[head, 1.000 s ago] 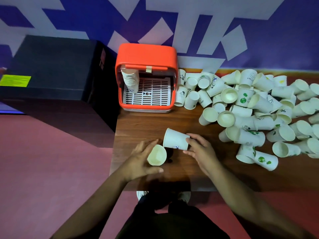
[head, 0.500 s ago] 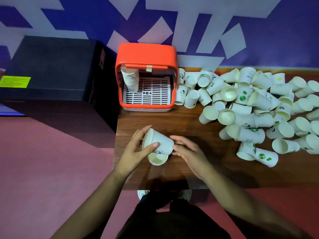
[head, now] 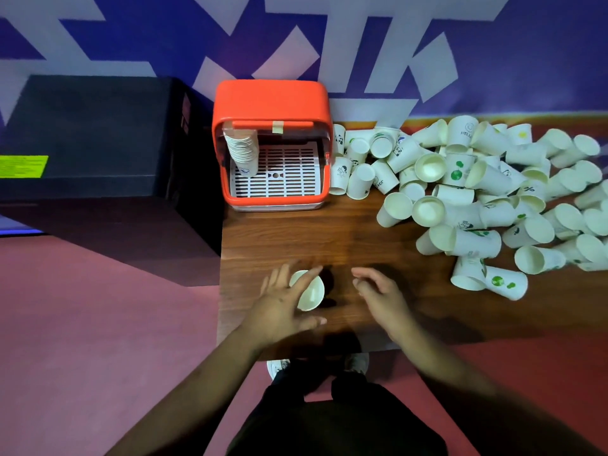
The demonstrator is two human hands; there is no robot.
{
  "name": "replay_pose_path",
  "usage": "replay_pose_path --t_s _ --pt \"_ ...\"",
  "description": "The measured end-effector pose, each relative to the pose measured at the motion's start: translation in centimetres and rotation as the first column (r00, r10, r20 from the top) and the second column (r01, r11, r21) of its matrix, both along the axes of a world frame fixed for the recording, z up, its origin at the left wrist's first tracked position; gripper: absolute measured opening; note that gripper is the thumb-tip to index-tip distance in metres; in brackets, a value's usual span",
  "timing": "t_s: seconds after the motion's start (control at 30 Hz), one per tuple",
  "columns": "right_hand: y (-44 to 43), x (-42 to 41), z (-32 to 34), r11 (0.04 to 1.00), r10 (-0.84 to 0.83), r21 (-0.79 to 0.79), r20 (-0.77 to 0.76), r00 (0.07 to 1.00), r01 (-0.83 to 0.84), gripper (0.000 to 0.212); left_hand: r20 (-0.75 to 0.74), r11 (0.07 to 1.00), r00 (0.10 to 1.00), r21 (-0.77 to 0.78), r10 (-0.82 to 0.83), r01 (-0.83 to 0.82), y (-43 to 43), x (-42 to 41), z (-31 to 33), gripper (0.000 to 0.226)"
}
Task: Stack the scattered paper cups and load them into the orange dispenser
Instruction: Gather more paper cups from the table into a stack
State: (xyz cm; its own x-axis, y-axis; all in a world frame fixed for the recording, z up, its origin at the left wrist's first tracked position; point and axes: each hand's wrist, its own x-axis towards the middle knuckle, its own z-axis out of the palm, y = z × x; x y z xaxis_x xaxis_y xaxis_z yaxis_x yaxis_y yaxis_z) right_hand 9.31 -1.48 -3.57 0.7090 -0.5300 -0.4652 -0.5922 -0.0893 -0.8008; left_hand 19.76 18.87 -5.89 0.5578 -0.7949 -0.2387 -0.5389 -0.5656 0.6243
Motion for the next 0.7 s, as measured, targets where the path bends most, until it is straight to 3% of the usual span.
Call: replay_pose_path --t_s 0.17,0.33,0.43,0.53,0.7 --pt "-4.1 -2.5 0.1 0.985 -0.043 -0.168 -0.046 0.998 0.034 0.025 0.013 0.974 0.994 -0.203 0.109 -0.104 -3.9 1.4 3.8 0.074" --pt "-10.3 -6.1 -0.3 0.959 -0.113 -0.268 -0.084 0.990 0.086 0.027 -0.169 0.968 0.983 -0.224 0.077 -0.114 -10.7 1.0 6.4 0.046" --pt "-14.8 -8.4 0.2 0.935 -0.131 -0.346 -0.125 0.983 0.081 0.031 -0.170 0.968 0.985 -0.239 0.032 -0.073 -15.2 -0.8 6.3 0.034" --pt "-19.4 -11.2 -0.2 0.898 -0.153 -0.437 -0.188 0.970 0.057 0.035 -0.172 0.982 0.985 -0.186 -0.007 -0.026 -20.0 -3.1 5.3 0.029" --pt "-25.7 -14.4 -1.6 0.846 -0.143 -0.533 -0.281 0.949 -0.030 0.041 -0.283 0.999 0.959 0.035 0.027 -0.018 -27.4 -7.2 2.7 0.025"
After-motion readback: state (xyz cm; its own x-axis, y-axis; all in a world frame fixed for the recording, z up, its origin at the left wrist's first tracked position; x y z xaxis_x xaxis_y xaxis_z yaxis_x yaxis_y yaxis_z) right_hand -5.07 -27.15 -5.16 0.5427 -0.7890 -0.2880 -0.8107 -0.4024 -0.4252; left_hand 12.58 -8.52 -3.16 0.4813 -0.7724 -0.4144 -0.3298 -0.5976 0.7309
